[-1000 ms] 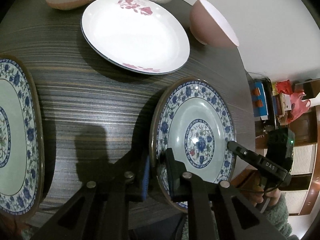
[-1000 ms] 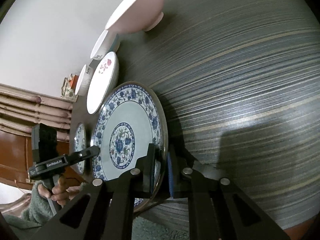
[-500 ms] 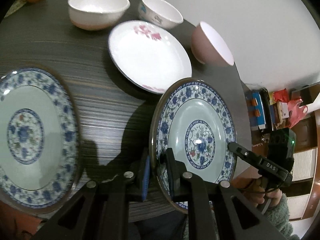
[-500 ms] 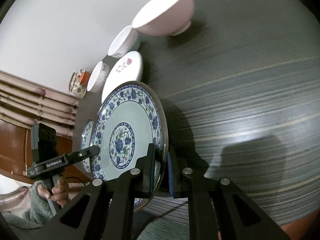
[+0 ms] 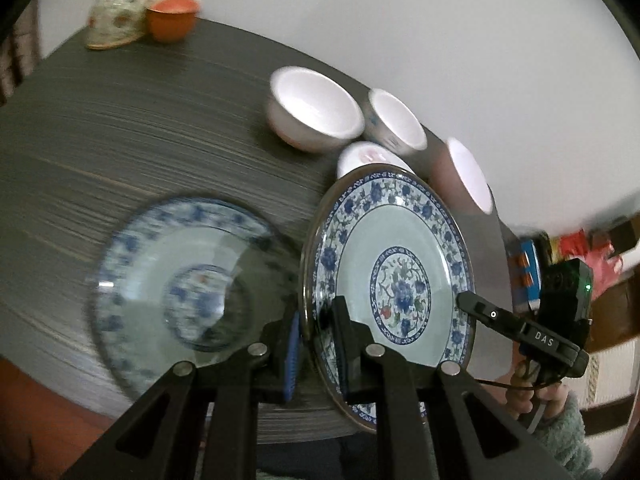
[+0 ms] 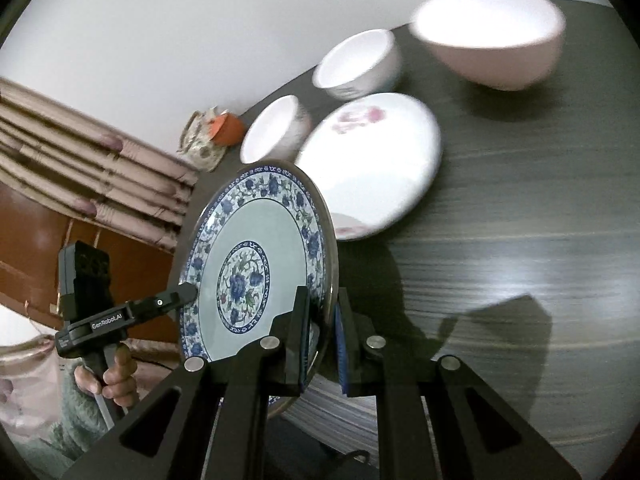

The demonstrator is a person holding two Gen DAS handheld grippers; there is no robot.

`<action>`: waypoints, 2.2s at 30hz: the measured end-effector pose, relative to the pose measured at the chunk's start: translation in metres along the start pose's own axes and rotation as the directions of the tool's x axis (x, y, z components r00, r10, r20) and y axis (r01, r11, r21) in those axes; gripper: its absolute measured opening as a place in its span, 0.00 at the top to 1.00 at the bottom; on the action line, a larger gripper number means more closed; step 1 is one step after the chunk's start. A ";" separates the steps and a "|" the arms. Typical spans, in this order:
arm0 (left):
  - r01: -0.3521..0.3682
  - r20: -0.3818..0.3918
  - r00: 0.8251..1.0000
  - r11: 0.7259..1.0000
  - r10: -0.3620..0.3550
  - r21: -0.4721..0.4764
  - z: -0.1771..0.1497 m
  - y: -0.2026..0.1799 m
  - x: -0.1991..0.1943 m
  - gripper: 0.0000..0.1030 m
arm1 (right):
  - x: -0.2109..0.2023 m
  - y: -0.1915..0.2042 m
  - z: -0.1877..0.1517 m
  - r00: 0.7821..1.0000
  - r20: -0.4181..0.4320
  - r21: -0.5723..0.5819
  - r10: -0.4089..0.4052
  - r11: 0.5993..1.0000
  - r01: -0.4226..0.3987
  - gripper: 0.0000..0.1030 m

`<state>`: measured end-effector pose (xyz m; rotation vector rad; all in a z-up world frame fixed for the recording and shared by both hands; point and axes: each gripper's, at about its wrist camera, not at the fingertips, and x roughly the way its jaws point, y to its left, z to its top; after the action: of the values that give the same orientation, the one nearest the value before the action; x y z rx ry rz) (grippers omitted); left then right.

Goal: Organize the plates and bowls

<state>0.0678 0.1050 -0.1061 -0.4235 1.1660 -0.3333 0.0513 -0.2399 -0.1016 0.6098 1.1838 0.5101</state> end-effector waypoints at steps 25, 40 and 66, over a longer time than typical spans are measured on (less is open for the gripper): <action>-0.084 -0.020 0.996 0.974 0.081 -0.211 -0.017 0.133 -0.021 0.84 | 0.139 0.075 -0.007 0.981 -0.193 -0.034 -0.026 0.999 0.020 0.88; -0.090 -0.031 0.996 0.966 0.085 -0.243 -0.012 0.136 -0.006 0.84 | 0.152 0.082 -0.008 0.976 -0.204 -0.056 -0.081 0.996 0.071 0.85; -0.310 -0.029 0.950 0.933 0.310 -0.184 -0.009 0.101 0.011 0.68 | 0.163 0.129 -0.019 0.932 -0.178 -0.284 -0.315 0.923 0.258 0.65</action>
<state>0.0672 0.1865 -0.1666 -0.3945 1.2475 0.0526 0.0756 -0.0343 -0.1315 0.1511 1.3645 0.4763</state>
